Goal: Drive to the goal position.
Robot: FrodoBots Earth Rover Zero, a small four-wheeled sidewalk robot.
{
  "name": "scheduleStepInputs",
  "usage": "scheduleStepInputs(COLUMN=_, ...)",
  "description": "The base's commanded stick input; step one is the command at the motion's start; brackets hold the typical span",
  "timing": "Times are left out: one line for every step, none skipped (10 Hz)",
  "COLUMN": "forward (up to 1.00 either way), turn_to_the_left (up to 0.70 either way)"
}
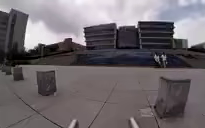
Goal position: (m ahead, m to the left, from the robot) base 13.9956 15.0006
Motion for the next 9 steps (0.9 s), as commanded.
scheduleStepInputs(forward=1.0, turn_to_the_left=0.0)
scheduleStepInputs(forward=1.0, turn_to_the_left=0.0)
scheduleStepInputs(forward=1.0, turn_to_the_left=0.0)
scheduleStepInputs(forward=1.0, turn_to_the_left=0.0)
scheduleStepInputs(forward=1.0, turn_to_the_left=0.0)
scheduleStepInputs(forward=1.0, turn_to_the_left=0.0)
scheduleStepInputs(forward=1.0, turn_to_the_left=0.0)
scheduleStepInputs(forward=1.0, turn_to_the_left=0.01)
scheduleStepInputs(forward=1.0, turn_to_the_left=0.16)
